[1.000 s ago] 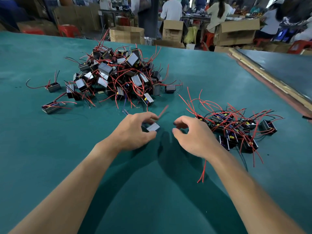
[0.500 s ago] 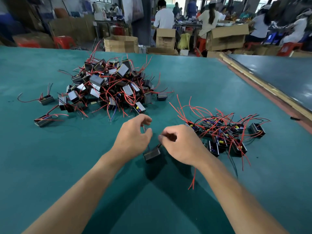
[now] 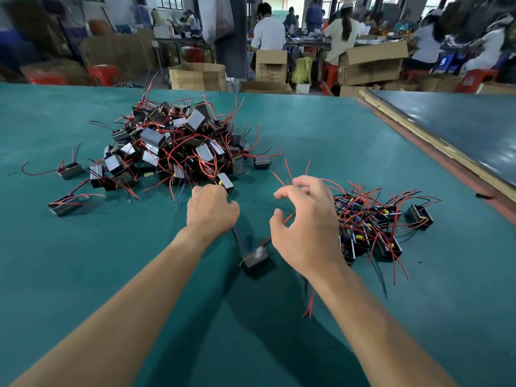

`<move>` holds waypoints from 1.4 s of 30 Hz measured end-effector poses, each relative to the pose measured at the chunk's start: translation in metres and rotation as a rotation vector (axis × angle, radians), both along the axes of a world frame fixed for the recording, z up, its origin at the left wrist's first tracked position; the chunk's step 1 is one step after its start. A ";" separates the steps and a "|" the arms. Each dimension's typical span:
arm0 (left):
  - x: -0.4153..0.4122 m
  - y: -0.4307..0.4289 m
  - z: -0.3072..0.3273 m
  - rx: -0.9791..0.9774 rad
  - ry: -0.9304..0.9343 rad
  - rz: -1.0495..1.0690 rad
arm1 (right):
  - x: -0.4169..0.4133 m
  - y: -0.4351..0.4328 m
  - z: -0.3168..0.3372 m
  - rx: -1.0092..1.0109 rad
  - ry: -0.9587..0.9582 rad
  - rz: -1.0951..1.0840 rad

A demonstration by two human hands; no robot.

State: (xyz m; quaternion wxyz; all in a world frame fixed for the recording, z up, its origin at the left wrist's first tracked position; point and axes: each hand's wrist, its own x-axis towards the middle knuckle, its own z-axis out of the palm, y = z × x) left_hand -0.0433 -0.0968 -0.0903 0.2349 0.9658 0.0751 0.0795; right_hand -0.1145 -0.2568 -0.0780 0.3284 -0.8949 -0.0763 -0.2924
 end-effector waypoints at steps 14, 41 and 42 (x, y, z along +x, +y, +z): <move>-0.054 0.060 0.007 -0.573 -0.450 -0.016 | -0.009 0.006 -0.006 -0.290 0.551 0.375; -0.072 0.047 0.010 -0.251 -0.232 -0.395 | 0.001 -0.029 0.014 -0.446 0.657 0.098; -0.072 0.047 0.010 -0.252 -0.238 -0.391 | -0.001 -0.029 0.015 -0.471 0.661 0.118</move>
